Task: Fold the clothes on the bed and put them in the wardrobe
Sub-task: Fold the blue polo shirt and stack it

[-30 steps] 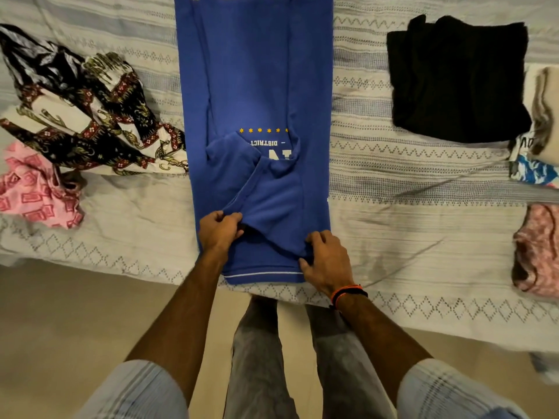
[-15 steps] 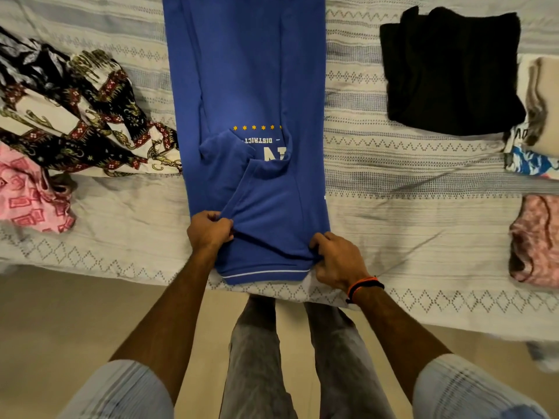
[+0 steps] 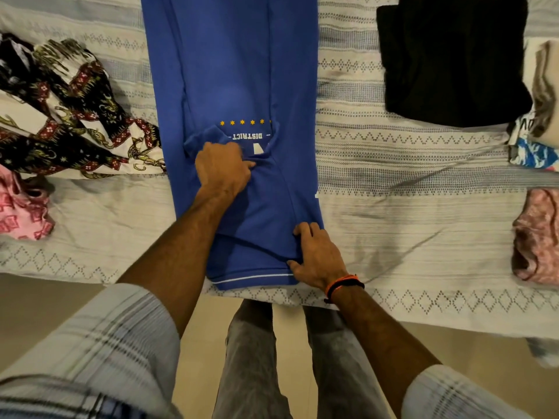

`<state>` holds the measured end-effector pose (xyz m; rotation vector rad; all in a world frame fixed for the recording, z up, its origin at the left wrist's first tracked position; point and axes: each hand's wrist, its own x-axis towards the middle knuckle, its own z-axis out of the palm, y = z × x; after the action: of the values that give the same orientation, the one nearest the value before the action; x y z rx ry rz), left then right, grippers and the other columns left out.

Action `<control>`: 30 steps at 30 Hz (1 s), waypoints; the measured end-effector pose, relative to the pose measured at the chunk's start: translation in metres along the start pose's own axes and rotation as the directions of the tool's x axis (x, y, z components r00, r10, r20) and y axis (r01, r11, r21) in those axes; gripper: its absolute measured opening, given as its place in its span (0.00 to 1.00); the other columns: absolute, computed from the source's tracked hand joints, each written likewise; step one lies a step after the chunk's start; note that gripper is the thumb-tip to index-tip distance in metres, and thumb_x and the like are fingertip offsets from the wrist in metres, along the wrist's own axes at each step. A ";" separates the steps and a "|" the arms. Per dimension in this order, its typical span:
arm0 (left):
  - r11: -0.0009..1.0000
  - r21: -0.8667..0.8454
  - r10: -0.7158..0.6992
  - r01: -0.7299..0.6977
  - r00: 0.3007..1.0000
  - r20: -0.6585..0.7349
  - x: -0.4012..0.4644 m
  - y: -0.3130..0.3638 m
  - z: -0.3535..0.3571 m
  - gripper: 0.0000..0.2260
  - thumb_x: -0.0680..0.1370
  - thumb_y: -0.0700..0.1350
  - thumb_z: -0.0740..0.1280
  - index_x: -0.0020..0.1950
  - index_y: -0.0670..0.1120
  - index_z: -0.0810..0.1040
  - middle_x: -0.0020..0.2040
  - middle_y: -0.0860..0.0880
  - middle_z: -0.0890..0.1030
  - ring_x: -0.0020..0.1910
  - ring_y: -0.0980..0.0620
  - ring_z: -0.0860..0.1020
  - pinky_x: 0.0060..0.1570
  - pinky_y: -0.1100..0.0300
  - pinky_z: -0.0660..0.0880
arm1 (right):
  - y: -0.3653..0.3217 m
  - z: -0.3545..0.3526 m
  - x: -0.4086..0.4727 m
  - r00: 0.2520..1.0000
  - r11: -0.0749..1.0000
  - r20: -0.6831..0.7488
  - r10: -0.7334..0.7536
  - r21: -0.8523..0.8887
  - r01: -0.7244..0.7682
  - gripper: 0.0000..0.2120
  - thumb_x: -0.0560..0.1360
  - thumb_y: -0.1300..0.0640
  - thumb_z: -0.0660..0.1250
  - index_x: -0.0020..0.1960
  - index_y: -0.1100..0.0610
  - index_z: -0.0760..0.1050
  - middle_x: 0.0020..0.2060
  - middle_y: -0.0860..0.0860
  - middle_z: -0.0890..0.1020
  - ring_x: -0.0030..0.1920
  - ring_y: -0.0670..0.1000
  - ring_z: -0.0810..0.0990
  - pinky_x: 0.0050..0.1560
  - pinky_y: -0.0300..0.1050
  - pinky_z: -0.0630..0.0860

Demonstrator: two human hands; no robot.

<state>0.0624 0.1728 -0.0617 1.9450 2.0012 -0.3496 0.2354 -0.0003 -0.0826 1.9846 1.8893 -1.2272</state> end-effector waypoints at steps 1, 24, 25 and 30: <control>0.999 -0.003 -0.052 0.052 0.999 0.015 -0.001 -0.003 0.002 0.19 0.77 0.60 0.67 0.56 0.45 0.81 0.51 0.43 0.83 0.54 0.41 0.79 0.48 0.50 0.75 | 0.000 -0.002 0.001 1.000 1.000 0.004 0.000 0.003 0.000 0.31 0.69 0.49 0.74 0.65 0.53 0.63 0.61 0.53 0.70 0.60 0.55 0.71 0.60 0.49 0.75; 0.640 -0.731 -0.248 0.237 0.964 0.096 0.005 0.034 -0.039 0.10 0.73 0.45 0.74 0.53 0.43 0.82 0.49 0.46 0.84 0.52 0.50 0.81 0.50 0.65 0.72 | -0.006 -0.130 0.075 0.954 0.881 -0.241 0.179 0.470 -0.047 0.13 0.72 0.58 0.72 0.55 0.56 0.76 0.42 0.47 0.81 0.47 0.52 0.82 0.53 0.54 0.80; 0.621 -0.743 -0.256 0.250 0.961 0.110 0.014 0.038 -0.039 0.11 0.73 0.45 0.74 0.53 0.43 0.82 0.49 0.46 0.84 0.52 0.50 0.81 0.51 0.64 0.73 | -0.005 -0.137 0.084 0.952 0.883 -0.249 0.179 0.467 -0.044 0.13 0.72 0.58 0.72 0.56 0.56 0.76 0.43 0.48 0.81 0.47 0.52 0.82 0.53 0.54 0.80; 0.591 -0.750 -0.265 0.297 0.950 0.167 0.057 0.053 -0.028 0.12 0.73 0.46 0.75 0.54 0.44 0.80 0.47 0.48 0.83 0.52 0.49 0.81 0.56 0.58 0.77 | -0.006 -0.153 0.133 0.930 0.880 -0.280 0.239 0.468 -0.085 0.18 0.71 0.54 0.74 0.58 0.57 0.74 0.51 0.52 0.80 0.52 0.54 0.80 0.55 0.55 0.79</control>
<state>0.1127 0.2385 -0.0560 1.0634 1.9527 0.3728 0.2827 0.1965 -0.0625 2.6827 1.6132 -1.4600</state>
